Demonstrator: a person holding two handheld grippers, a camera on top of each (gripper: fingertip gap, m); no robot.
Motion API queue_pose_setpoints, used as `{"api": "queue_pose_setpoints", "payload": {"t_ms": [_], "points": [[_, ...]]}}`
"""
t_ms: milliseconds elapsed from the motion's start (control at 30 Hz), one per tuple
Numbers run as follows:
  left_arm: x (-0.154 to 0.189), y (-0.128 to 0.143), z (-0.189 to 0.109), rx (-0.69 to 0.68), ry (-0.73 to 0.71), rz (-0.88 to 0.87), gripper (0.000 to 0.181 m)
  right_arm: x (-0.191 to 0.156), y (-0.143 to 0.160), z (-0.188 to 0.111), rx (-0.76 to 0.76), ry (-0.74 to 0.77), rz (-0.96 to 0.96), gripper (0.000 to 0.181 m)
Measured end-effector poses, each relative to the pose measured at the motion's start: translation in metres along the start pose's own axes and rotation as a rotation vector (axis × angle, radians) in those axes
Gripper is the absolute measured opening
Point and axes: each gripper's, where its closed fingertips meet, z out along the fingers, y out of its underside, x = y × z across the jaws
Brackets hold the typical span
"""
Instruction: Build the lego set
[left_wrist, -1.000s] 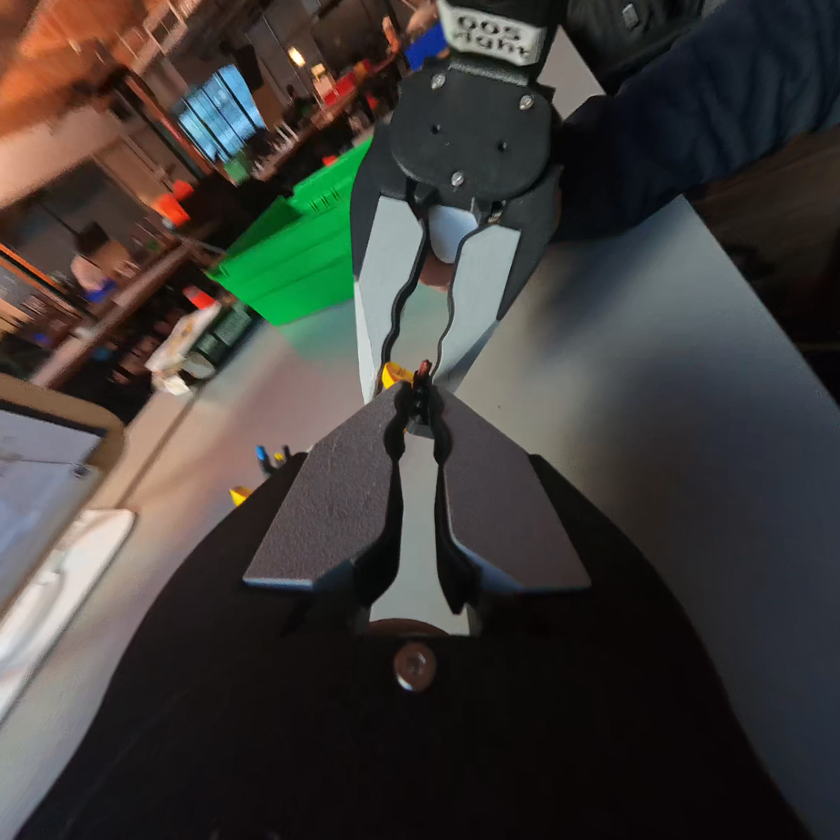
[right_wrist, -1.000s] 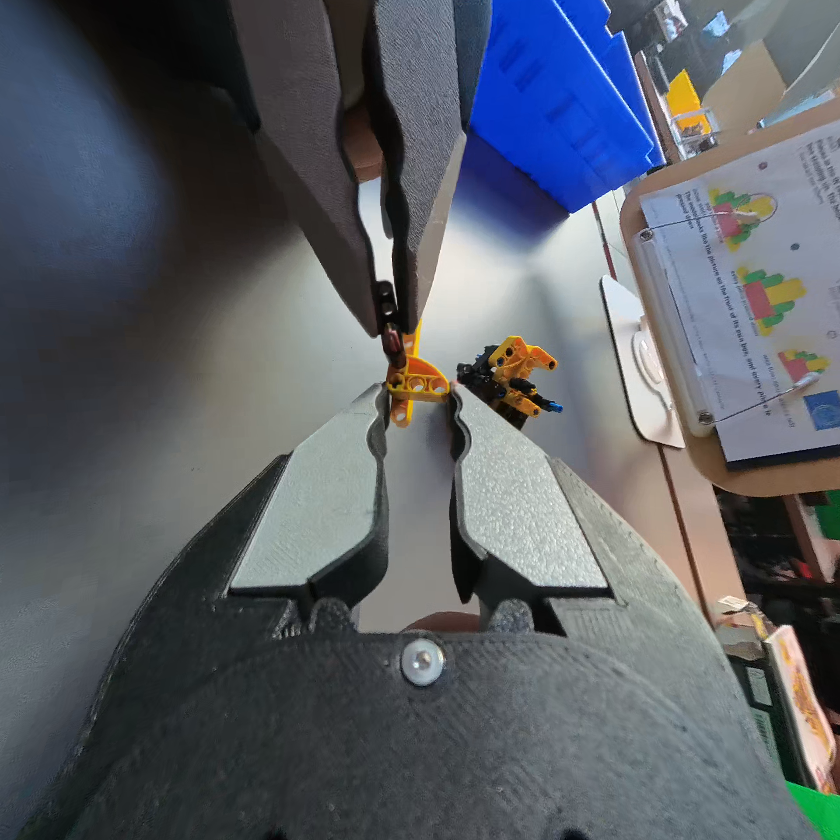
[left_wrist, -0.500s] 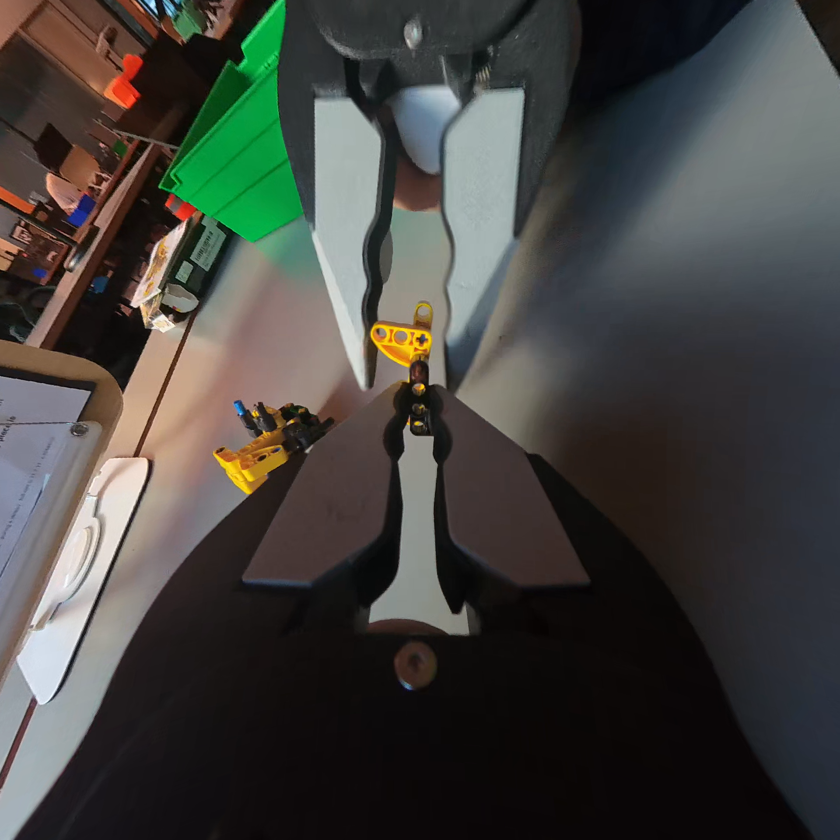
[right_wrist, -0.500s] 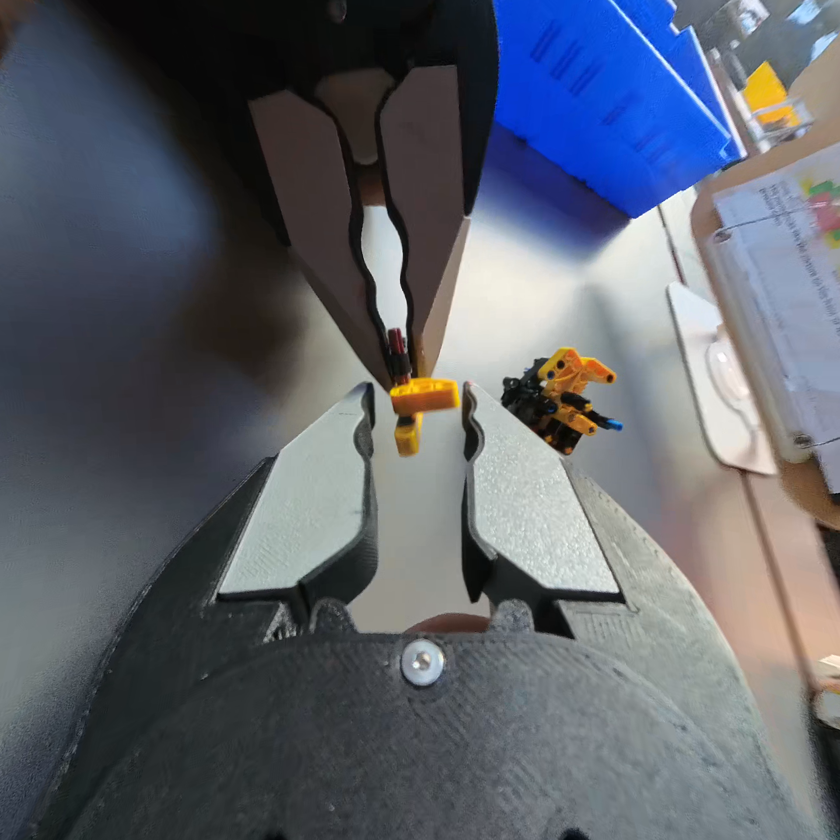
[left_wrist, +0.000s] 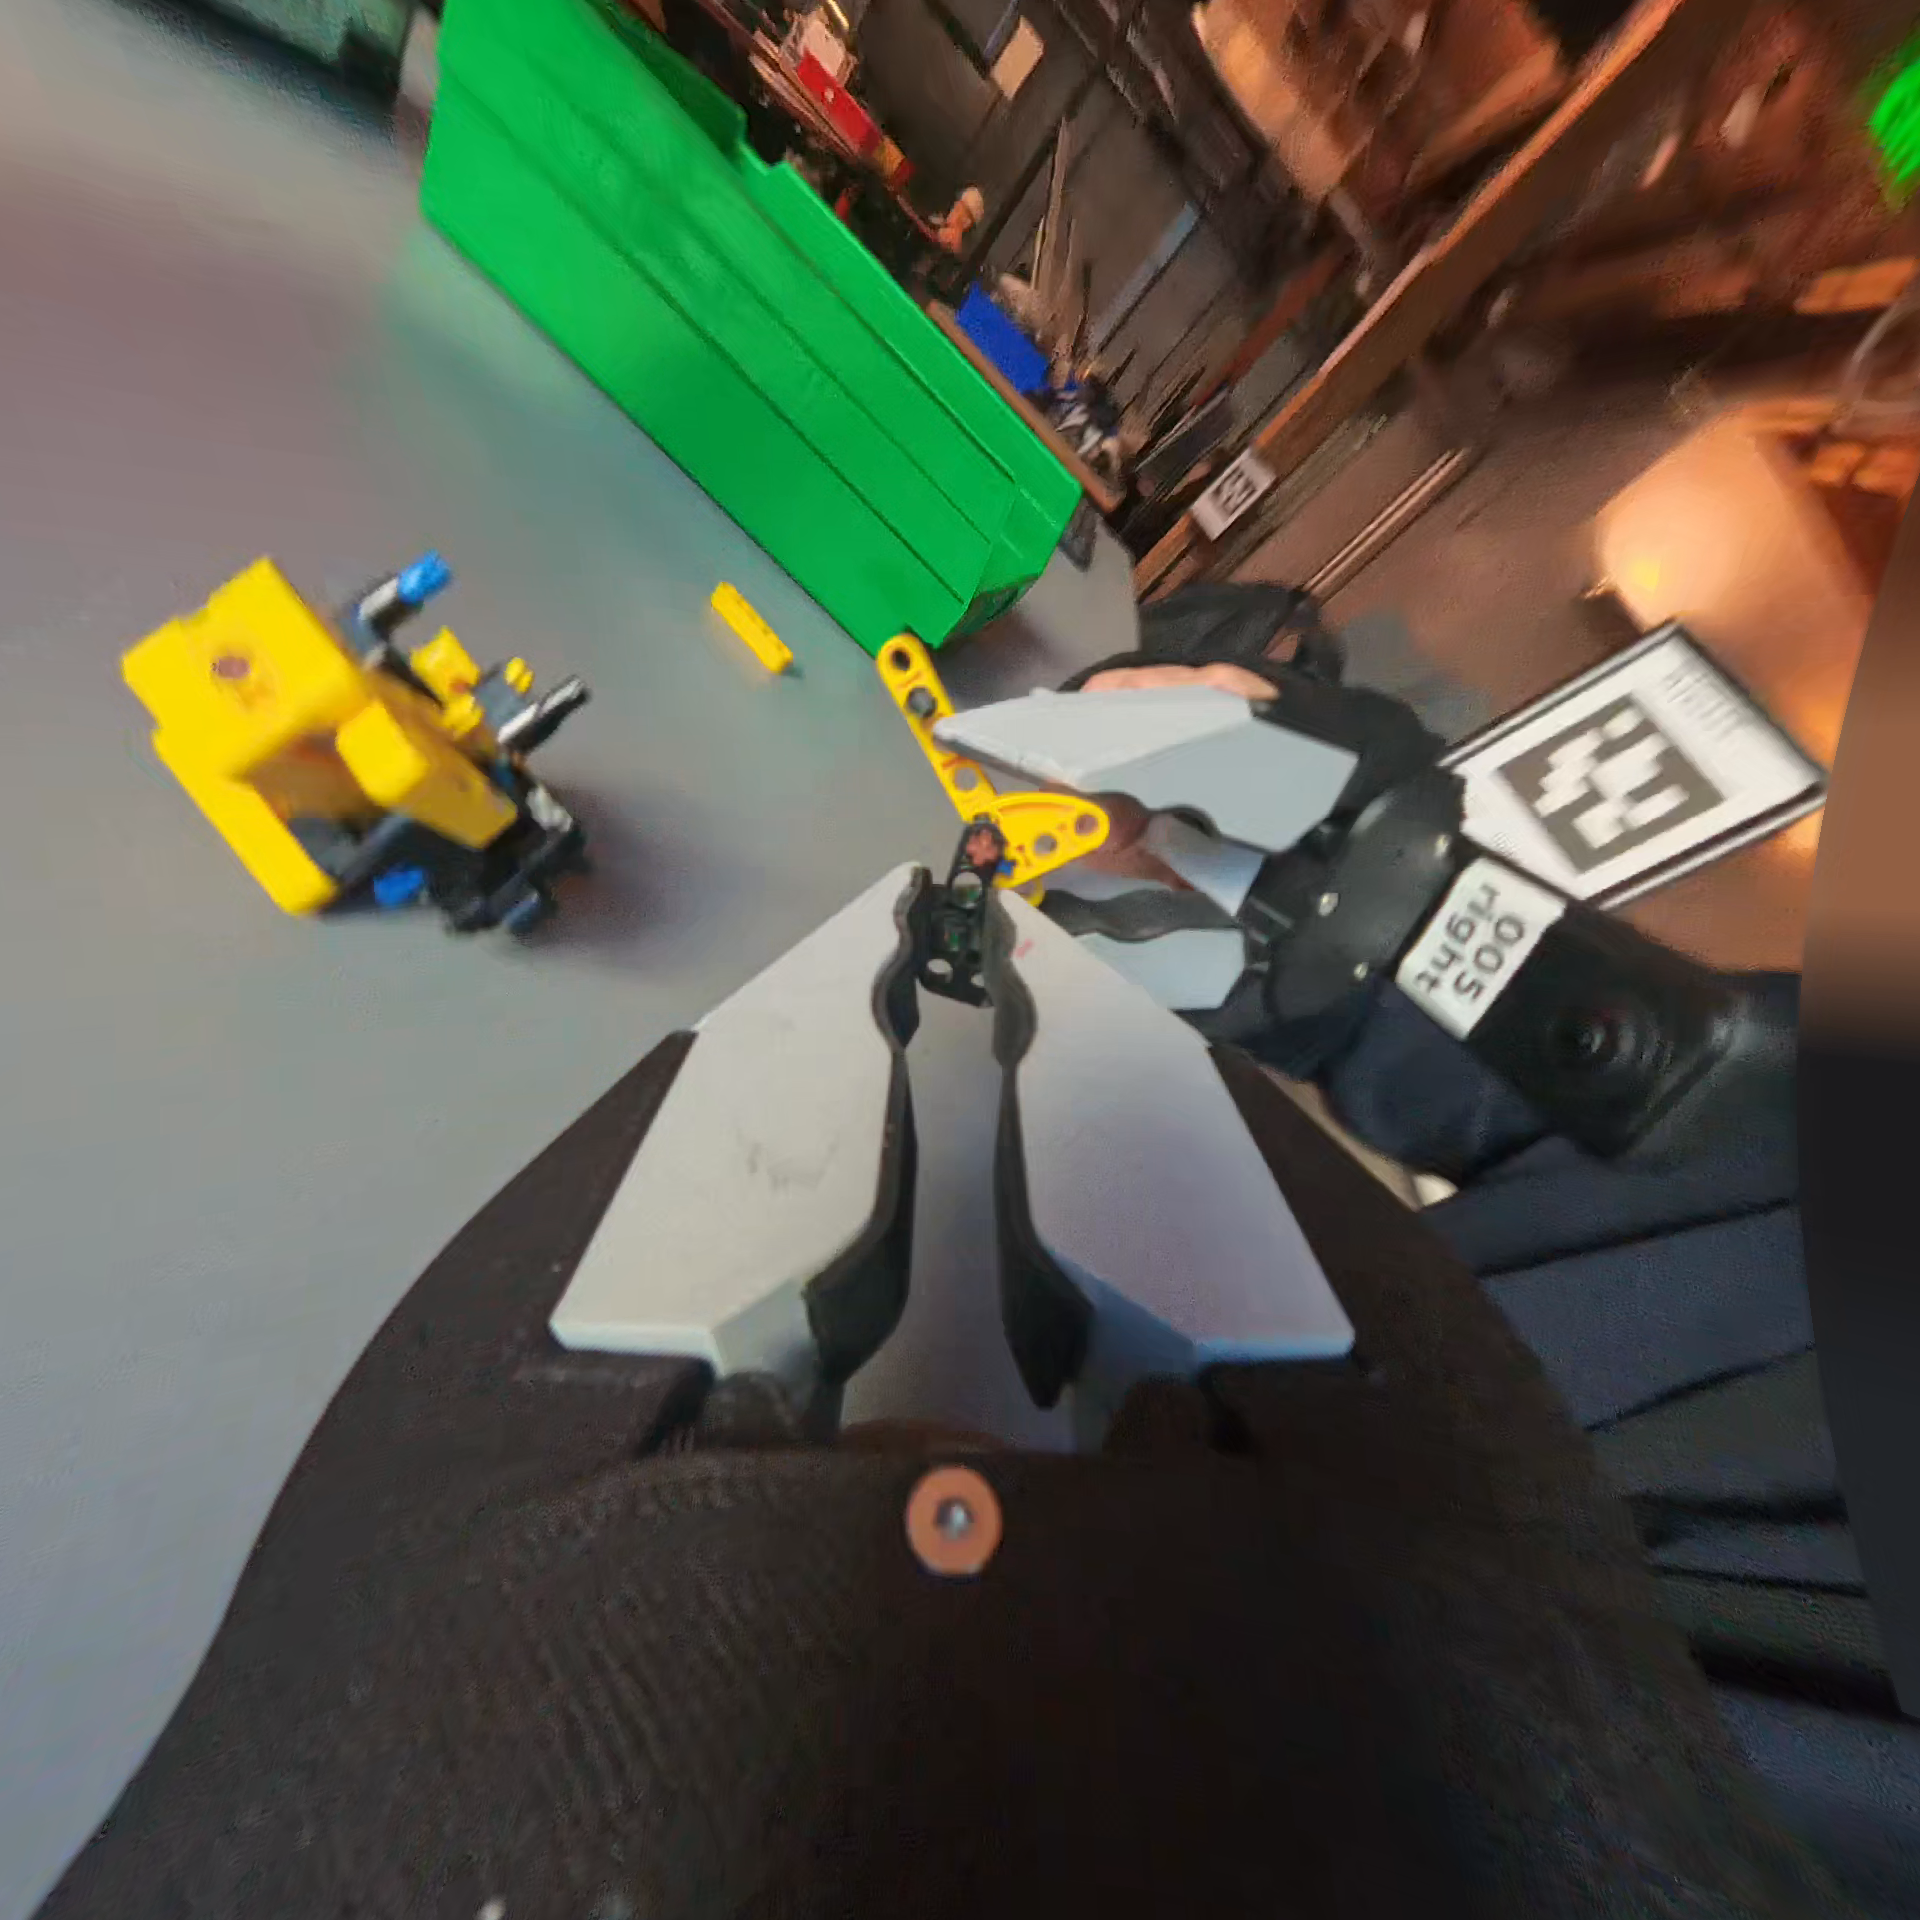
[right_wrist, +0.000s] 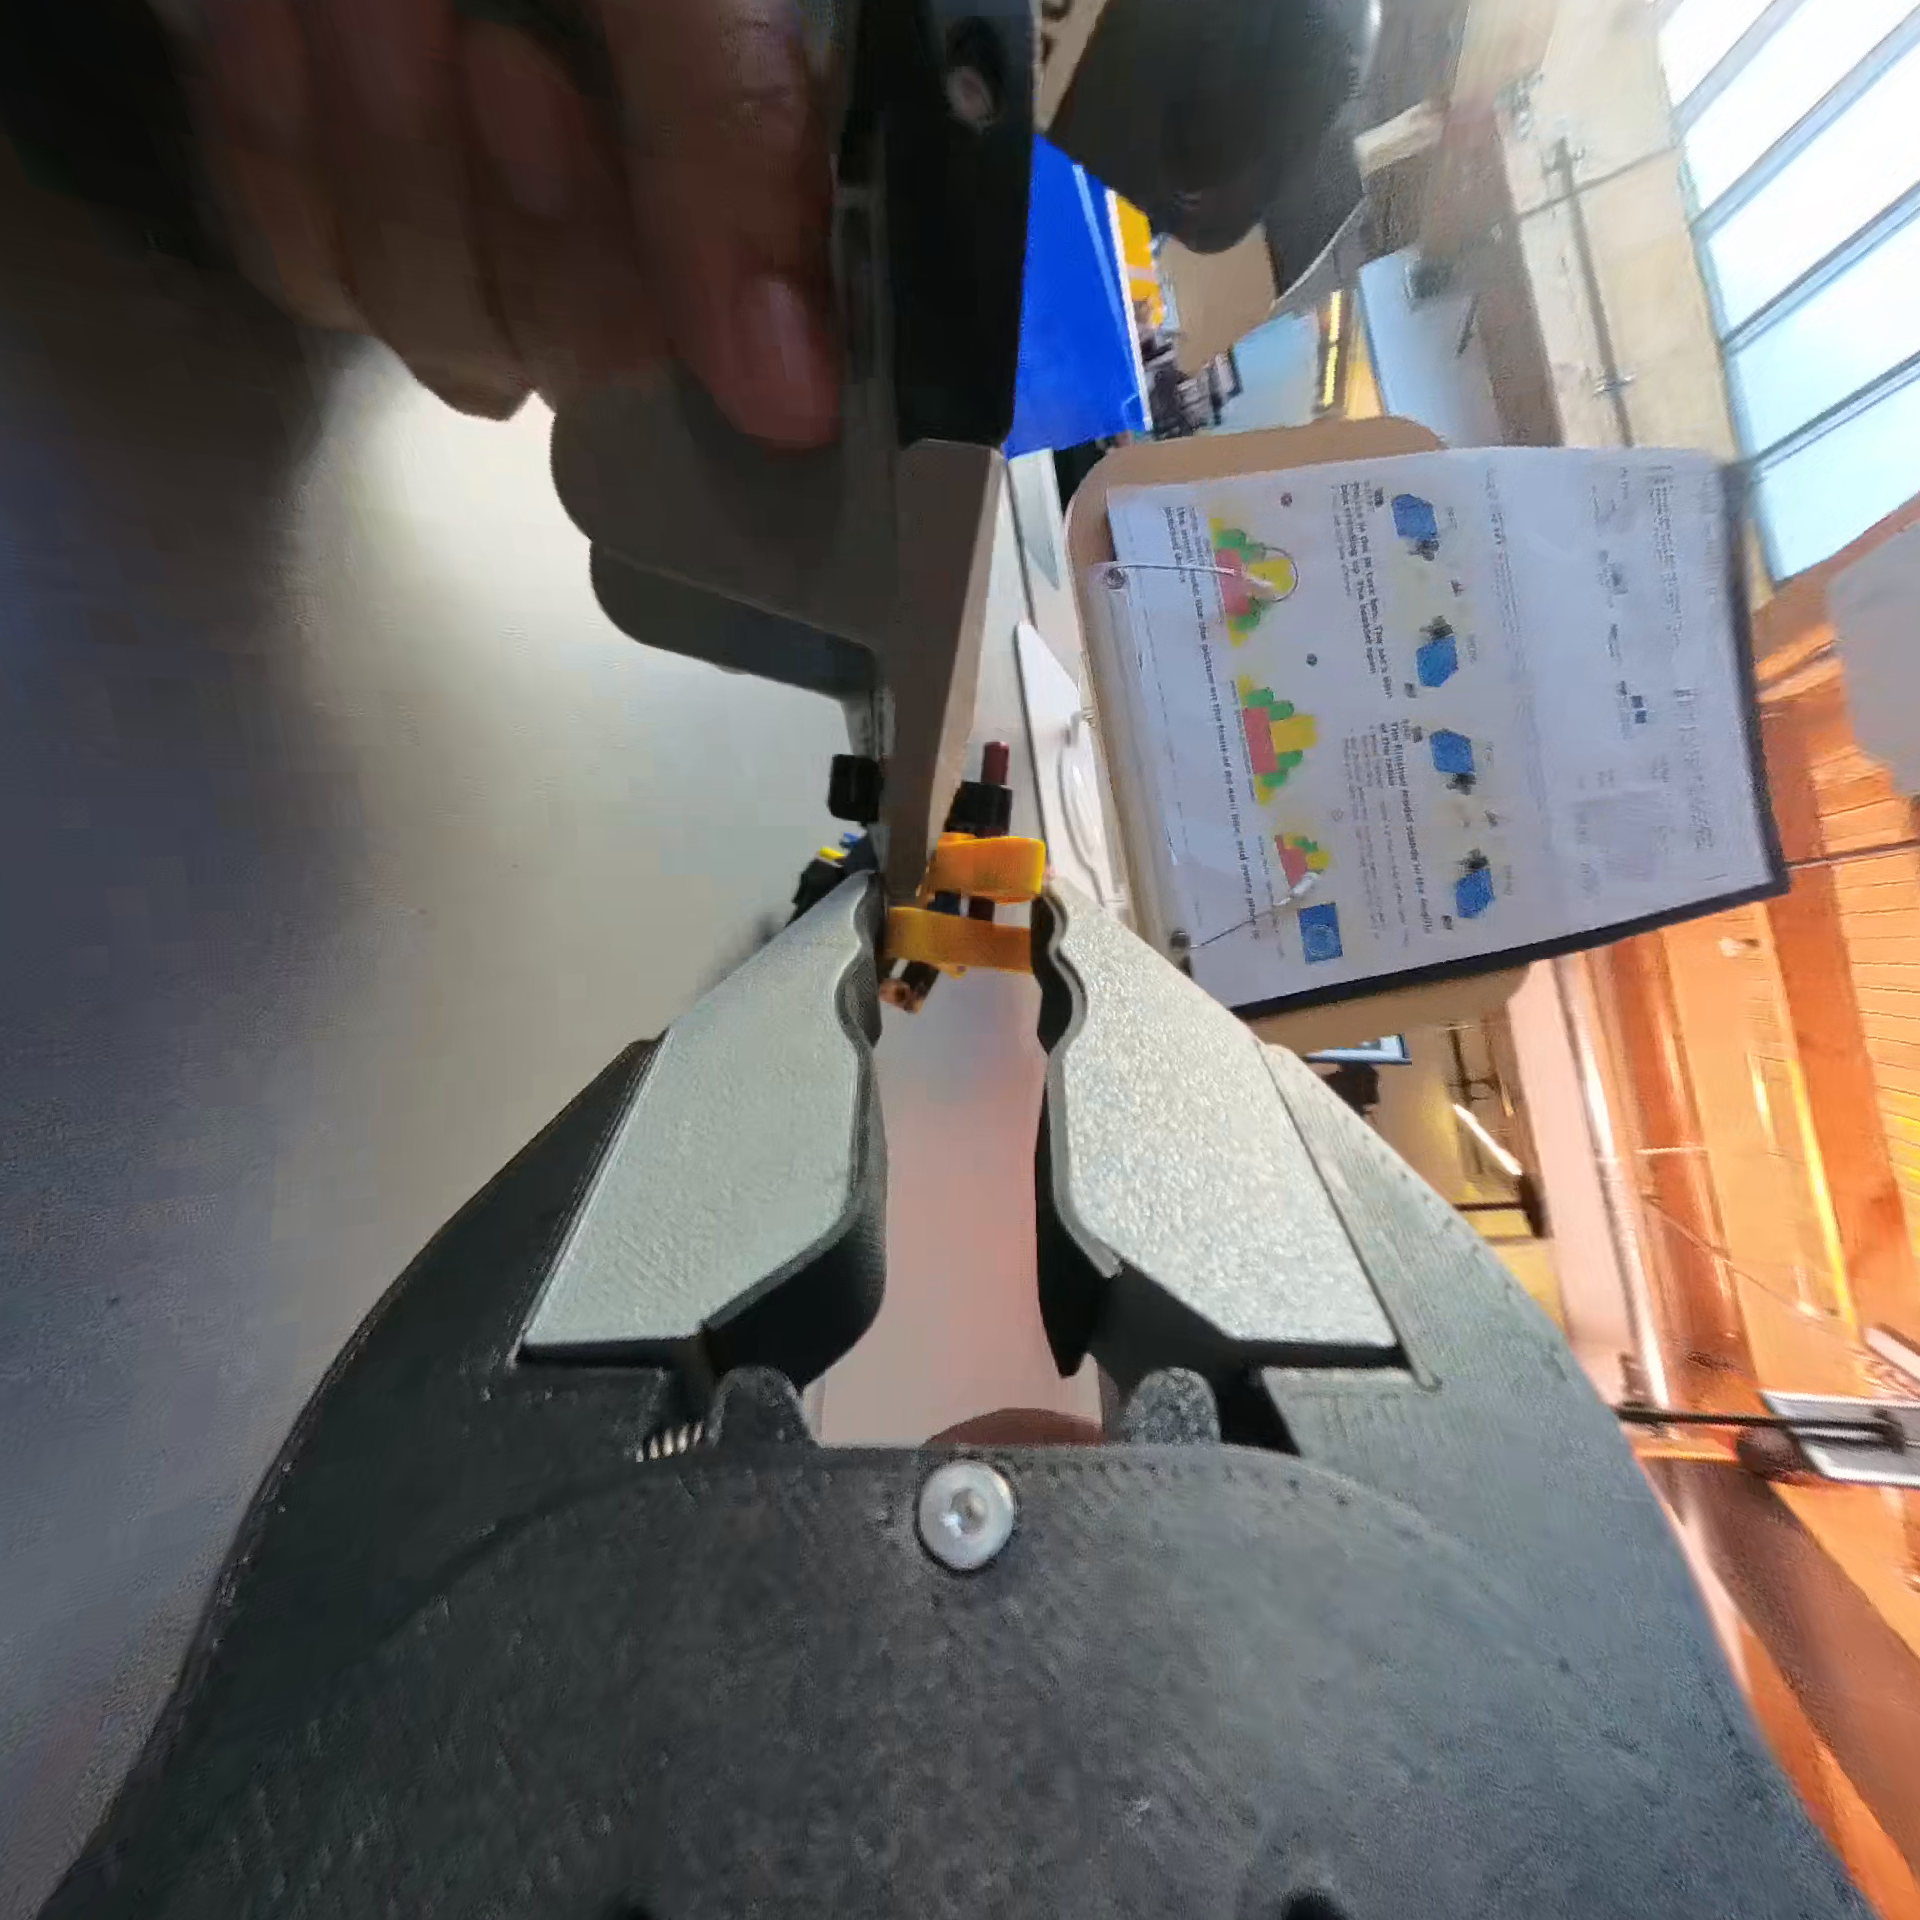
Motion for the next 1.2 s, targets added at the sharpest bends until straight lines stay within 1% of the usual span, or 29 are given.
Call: {"api": "queue_pose_setpoints", "payload": {"t_ms": [33, 100, 167, 200, 233, 300, 333, 367, 400, 433, 467, 500, 567, 633, 667, 700, 767, 833, 867, 900, 933, 967, 1000, 1033, 1067, 1100, 1133, 1167, 1200], "points": [[-0.002, 0.002, 0.000, -0.014, -0.003, -0.014, 0.005, -0.002, 0.000, 0.002, 0.001, -0.011, 0.011, 0.025], [0.003, -0.001, -0.001, -0.008, -0.027, 0.118, 0.004, 0.001, -0.003, 0.000, 0.053, -0.038, 0.102, 0.024], [0.004, 0.001, 0.000, -0.043, -0.063, 0.240, 0.004, -0.003, -0.004, -0.002, 0.115, -0.151, 0.242, 0.024], [0.004, 0.004, -0.001, -0.084, -0.076, 0.339, 0.004, -0.007, -0.006, -0.005, 0.165, -0.250, 0.344, 0.025], [0.006, 0.006, -0.003, -0.117, -0.089, 0.504, 0.004, -0.011, -0.012, -0.010, 0.227, -0.374, 0.476, 0.024], [0.007, 0.017, -0.008, -0.213, -0.143, 0.954, 0.004, -0.019, -0.024, -0.025, 0.339, -0.654, 0.727, 0.021], [0.007, 0.018, -0.008, -0.243, -0.190, 1.092, 0.004, -0.019, -0.027, -0.029, 0.378, -0.731, 0.810, 0.018], [0.008, 0.018, -0.008, -0.252, -0.220, 1.210, 0.003, -0.017, -0.027, -0.031, 0.396, -0.768, 0.855, 0.015], [0.007, 0.013, -0.008, -0.235, -0.273, 1.276, 0.004, -0.012, -0.022, -0.029, 0.392, -0.729, 0.861, 0.011], [0.007, 0.005, -0.006, -0.196, -0.309, 1.142, 0.004, -0.003, -0.018, -0.026, 0.389, -0.636, 0.831, 0.009], [0.014, -0.001, -0.003, -0.144, -0.247, 0.871, 0.004, 0.006, -0.016, -0.026, 0.386, -0.546, 0.779, 0.008], [0.021, -0.005, 0.000, -0.085, -0.139, 0.627, 0.004, 0.011, -0.014, -0.026, 0.365, -0.464, 0.706, 0.005], [0.022, -0.006, 0.003, -0.044, 0.070, 0.106, 0.004, 0.011, -0.007, -0.022, 0.271, -0.297, 0.475, 0.004], [0.020, -0.007, 0.003, 0.032, 0.250, -0.256, 0.004, 0.011, -0.002, -0.019, 0.174, -0.128, 0.190, 0.005], [0.019, -0.007, 0.003, 0.060, 0.293, -0.368, 0.004, 0.011, 0.000, -0.018, 0.132, -0.061, 0.080, 0.005], [0.018, -0.008, 0.003, 0.074, 0.298, -0.390, 0.004, 0.011, 0.000, -0.018, 0.115, -0.010, 0.009, 0.005], [0.017, -0.006, 0.003, 0.048, 0.225, -0.235, 0.004, 0.010, 0.000, -0.019, 0.122, -0.001, -0.009, 0.005], [0.015, -0.004, 0.002, 0.008, 0.104, 0.029, 0.004, 0.010, -0.002, -0.019, 0.151, -0.040, 0.072, 0.005], [0.015, -0.005, 0.000, 0.000, 0.030, 0.197, 0.004, 0.012, -0.004, -0.019, 0.167, -0.044, 0.111, 0.006], [0.018, -0.009, -0.002, 0.009, -0.029, 0.326, 0.004, 0.015, -0.007, -0.021, 0.183, -0.034, 0.134, 0.006], [0.023, -0.014, -0.004, 0.037, -0.050, 0.367, 0.004, 0.019, -0.010, -0.023, 0.200, -0.022, 0.150, 0.006], [0.028, -0.018, -0.005, 0.081, -0.017, 0.283, 0.004, 0.023, -0.013, -0.024, 0.217, -0.019, 0.178, 0.006], [0.031, -0.022, -0.007, 0.143, 0.055, 0.132, 0.003, 0.024, -0.014, -0.024, 0.222, -0.031, 0.213, 0.005], [0.029, -0.025, -0.008, 0.191, 0.113, -0.015, 0.003, 0.023, -0.013, -0.023, 0.212, -0.045, 0.238, 0.005], [0.025, -0.026, -0.008, 0.229, 0.139, -0.103, 0.003, 0.021, -0.011, -0.020, 0.192, -0.047, 0.246, 0.004], [0.020, -0.025, -0.007, 0.241, 0.128, -0.135, 0.003, 0.018, -0.009, -0.017, 0.176, -0.048, 0.247, 0.004], [0.019, -0.025, -0.008, 0.242, 0.115, -0.119, 0.003, 0.018, -0.008, -0.016, 0.171, -0.044, 0.250, 0.004], [0.019, -0.030, -0.011, 0.269, 0.103, -0.087, 0.003, 0.020, -0.007, -0.016, 0.163, -0.031, 0.254, 0.004], [0.019, -0.041, -0.019, 0.335, 0.093, -0.077, 0.004, 0.020, -0.004, -0.016, 0.135, -0.033, 0.255, 0.005]]}}
